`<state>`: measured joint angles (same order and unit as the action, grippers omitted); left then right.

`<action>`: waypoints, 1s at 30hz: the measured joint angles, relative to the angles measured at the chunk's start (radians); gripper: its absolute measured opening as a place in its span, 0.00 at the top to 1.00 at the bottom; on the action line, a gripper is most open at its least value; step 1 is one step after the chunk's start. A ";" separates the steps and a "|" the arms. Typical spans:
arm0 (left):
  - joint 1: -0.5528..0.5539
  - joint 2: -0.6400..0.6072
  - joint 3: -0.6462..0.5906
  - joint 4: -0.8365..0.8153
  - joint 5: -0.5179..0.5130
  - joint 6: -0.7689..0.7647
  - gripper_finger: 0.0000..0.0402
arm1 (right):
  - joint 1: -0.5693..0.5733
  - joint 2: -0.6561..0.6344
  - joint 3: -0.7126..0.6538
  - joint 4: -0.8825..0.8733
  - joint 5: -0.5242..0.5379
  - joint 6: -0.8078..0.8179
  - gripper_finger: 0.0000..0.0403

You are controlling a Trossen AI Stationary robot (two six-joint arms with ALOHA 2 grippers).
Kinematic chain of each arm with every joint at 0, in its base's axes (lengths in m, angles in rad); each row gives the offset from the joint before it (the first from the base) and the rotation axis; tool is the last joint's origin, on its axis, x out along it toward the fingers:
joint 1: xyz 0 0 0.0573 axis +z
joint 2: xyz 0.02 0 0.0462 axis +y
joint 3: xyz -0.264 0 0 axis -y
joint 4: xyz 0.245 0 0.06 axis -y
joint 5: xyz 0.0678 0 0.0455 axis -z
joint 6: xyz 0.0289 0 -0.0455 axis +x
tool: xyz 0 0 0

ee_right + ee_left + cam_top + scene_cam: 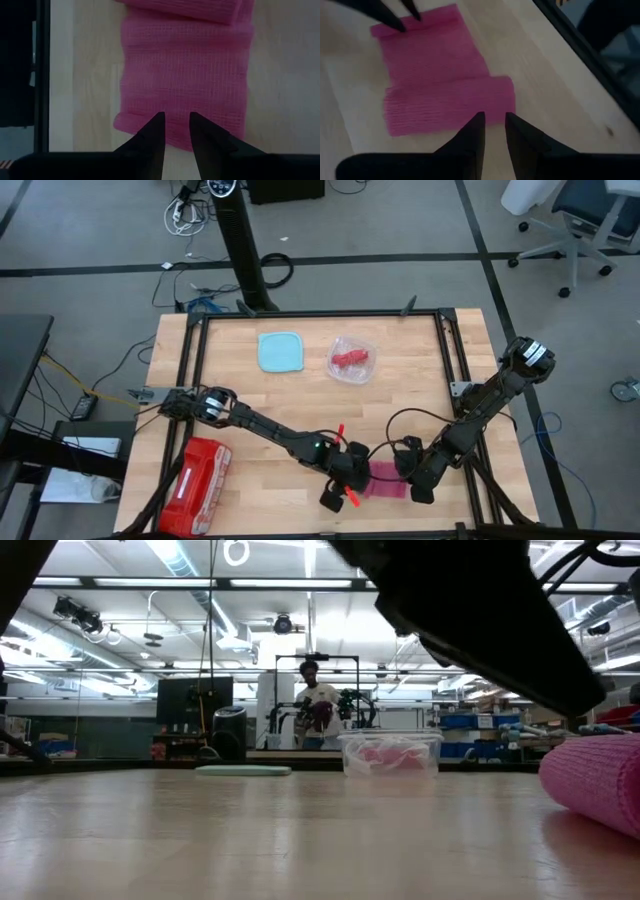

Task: Roll bandage
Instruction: Roll the pink bandage

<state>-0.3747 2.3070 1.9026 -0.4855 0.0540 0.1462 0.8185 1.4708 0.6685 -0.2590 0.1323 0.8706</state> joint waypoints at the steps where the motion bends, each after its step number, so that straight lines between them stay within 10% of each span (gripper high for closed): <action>1: 0.000 0.000 0.000 -0.005 -0.003 0.027 0.80 | 0.000 0.000 0.000 0.000 0.000 0.000 0.78; 30: 0.002 0.100 -0.065 0.421 -0.115 0.164 0.80 | 0.057 0.000 0.000 -0.105 -0.031 0.094 0.79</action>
<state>-0.3730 2.4071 1.8372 -0.0643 -0.0609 0.3099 0.8753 1.4704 0.6685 -0.3640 0.1009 0.9649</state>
